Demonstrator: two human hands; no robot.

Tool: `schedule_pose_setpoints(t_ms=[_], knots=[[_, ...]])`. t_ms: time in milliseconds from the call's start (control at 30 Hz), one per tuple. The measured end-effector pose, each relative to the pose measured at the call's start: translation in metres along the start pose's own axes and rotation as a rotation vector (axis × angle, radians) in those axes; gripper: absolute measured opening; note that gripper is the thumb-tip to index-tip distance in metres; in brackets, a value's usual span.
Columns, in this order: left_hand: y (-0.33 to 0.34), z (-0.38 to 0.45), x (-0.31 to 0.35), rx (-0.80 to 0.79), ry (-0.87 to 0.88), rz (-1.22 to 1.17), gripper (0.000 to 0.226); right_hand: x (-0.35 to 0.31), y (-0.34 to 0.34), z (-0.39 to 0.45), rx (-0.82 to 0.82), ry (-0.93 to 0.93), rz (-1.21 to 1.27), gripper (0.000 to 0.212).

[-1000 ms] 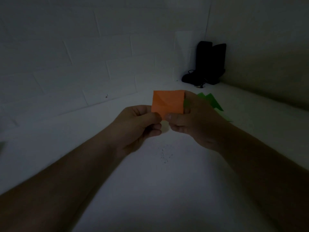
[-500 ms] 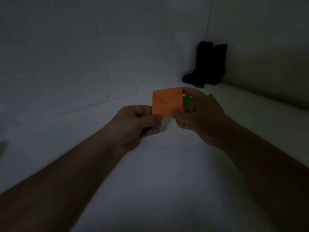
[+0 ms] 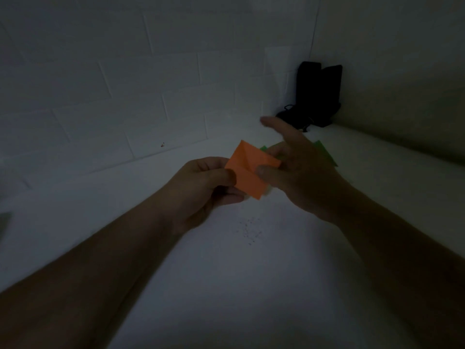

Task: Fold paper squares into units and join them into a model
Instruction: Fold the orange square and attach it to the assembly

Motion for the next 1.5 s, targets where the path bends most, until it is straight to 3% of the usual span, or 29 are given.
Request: schedule_pose_setpoints(t_ms=[133,367,533,833,1000,1167,1333,1500], knots=[[-0.010,-0.001,0.012,0.076,0.085,-0.030,0.040,-0.001,0.016,-0.004,-0.129,0.014,0.128,0.047],[-0.015,-0.002,0.024,0.096,0.219,0.068,0.040,0.007,0.026,-0.005,-0.231,0.085,0.264,0.059],[-0.006,-0.006,0.027,0.056,0.237,0.107,0.033,-0.011,0.015,-0.003,-0.104,-0.153,-0.172,0.056],[0.009,-0.010,0.028,-0.047,0.247,0.123,0.038,-0.009,0.029,-0.006,-0.251,-0.144,-0.158,0.030],[0.007,-0.007,0.027,-0.046,0.234,0.026,0.031,-0.005,0.021,-0.007,-0.197,-0.036,0.001,0.040],[0.007,-0.007,0.023,-0.081,0.200,0.071,0.020,-0.014,0.005,-0.004,-0.111,-0.052,0.100,0.030],[-0.002,-0.004,0.027,-0.013,0.258,0.121,0.017,-0.008,0.006,-0.002,-0.098,-0.074,-0.119,0.044],[-0.005,-0.004,0.028,0.033,0.299,0.212,0.020,-0.005,0.005,0.002,-0.062,-0.089,-0.200,0.040]])
Point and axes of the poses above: each hand's wrist, its own z-axis towards the middle knuckle, its own y-axis out of the palm, x = y × z, the point moved 10 cm from there along z, towards the middle knuckle, and after that the axes turned 2 degrees about z, right-handed, at the moved point
